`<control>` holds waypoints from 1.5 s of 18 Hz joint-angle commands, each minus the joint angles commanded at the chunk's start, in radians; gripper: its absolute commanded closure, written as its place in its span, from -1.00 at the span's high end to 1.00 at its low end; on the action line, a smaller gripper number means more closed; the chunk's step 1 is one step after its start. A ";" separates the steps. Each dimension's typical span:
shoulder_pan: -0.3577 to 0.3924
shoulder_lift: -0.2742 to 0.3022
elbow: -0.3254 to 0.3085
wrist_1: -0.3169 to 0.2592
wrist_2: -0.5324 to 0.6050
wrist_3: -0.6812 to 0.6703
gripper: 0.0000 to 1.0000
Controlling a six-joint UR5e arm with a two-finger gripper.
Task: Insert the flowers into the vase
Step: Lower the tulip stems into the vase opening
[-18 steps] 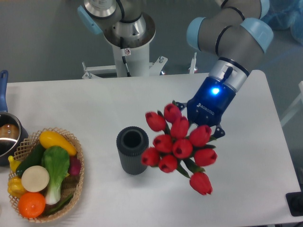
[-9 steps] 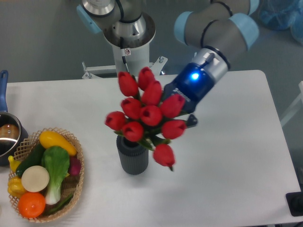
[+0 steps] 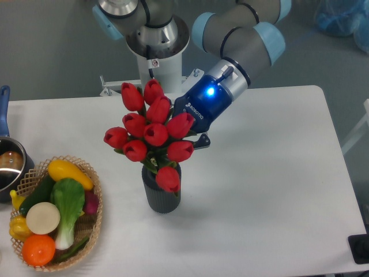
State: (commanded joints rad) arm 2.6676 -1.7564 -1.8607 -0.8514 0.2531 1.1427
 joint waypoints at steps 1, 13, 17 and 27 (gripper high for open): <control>0.002 -0.002 0.000 0.000 -0.009 0.005 -0.78; 0.028 -0.025 -0.041 0.000 -0.110 0.126 -0.78; 0.034 -0.034 -0.043 0.000 -0.115 0.138 -0.78; 0.034 -0.063 -0.069 0.002 -0.115 0.201 -0.77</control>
State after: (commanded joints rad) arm 2.7013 -1.8193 -1.9297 -0.8498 0.1381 1.3438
